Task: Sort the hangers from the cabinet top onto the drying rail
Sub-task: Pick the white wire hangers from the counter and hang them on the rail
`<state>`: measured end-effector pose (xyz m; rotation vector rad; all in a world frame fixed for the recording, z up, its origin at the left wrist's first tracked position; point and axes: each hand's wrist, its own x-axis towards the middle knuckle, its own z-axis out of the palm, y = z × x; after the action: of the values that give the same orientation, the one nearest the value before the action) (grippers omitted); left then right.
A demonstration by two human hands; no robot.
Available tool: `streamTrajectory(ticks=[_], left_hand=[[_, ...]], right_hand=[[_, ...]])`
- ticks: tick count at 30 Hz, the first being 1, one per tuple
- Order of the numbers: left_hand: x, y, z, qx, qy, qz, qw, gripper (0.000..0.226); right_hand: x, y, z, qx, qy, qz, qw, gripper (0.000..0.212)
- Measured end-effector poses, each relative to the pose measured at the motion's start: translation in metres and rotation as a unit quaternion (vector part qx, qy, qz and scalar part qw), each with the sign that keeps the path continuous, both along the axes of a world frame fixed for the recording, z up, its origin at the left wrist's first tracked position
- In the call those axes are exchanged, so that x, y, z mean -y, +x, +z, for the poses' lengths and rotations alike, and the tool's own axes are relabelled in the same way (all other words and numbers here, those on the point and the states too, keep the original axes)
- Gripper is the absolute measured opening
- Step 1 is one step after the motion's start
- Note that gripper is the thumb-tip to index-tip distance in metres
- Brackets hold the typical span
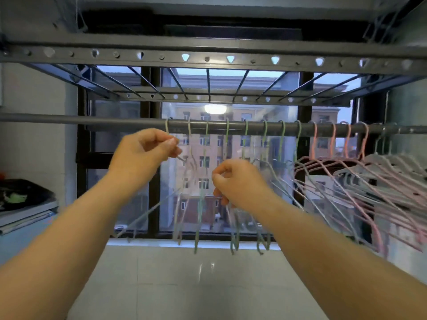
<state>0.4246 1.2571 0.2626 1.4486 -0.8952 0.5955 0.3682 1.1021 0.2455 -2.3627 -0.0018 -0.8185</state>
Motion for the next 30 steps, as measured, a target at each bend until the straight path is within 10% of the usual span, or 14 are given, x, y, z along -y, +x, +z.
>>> streamTrajectory(ticks=[16,30], left_hand=[[0.283,-0.256,-0.127,-0.092,0.120,-0.318,0.936,0.035],[0.563,-0.385,-0.236,-0.175,0.215,-0.435,0.857,0.029]], right_hand=[[0.247,-0.331,-0.084,-0.119,0.029,-0.223,0.967,0.015],[0.452,-0.524,-0.194,-0.207,0.194,-0.447,0.848,0.011]])
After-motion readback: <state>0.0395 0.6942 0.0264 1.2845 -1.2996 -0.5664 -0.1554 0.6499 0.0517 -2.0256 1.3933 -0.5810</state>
